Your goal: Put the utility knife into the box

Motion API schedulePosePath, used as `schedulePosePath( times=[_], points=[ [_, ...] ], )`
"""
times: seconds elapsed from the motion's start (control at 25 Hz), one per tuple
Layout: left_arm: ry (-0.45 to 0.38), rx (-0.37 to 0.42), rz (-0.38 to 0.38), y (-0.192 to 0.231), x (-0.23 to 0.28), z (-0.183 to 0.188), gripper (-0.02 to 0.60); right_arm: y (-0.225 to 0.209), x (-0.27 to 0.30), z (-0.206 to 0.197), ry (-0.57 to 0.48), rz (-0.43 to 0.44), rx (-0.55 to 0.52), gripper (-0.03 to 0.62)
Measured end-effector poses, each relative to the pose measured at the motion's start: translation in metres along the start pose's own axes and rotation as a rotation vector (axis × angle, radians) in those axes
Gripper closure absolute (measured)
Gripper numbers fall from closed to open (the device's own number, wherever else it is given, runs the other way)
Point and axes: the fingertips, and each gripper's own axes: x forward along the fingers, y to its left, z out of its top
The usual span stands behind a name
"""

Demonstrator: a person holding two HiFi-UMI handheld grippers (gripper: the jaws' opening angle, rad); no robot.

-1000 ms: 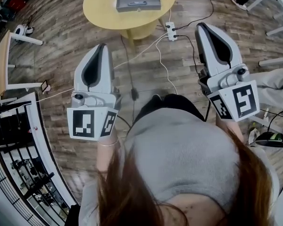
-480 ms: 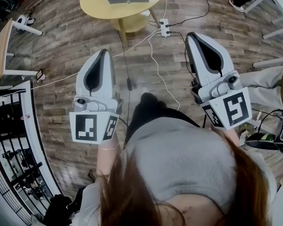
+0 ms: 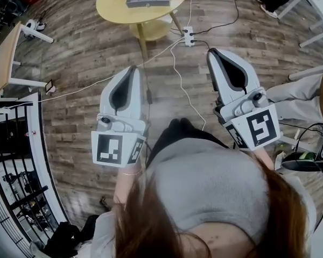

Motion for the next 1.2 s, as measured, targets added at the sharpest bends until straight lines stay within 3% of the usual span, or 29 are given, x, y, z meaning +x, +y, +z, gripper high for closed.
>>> schedulePosePath(
  times=[0.32, 1.2],
  points=[
    [0.004, 0.000, -0.050, -0.007, -0.008, -0.001, 0.586, 0.018, 0.003, -0.001, -0.003, 0.005, -0.010, 0.591],
    [-0.035, -0.002, -0.065, -0.005, -0.004, 0.006, 0.586, 0.029, 0.014, -0.008, 0.030, 0.015, -0.017, 0.591]
  ],
)
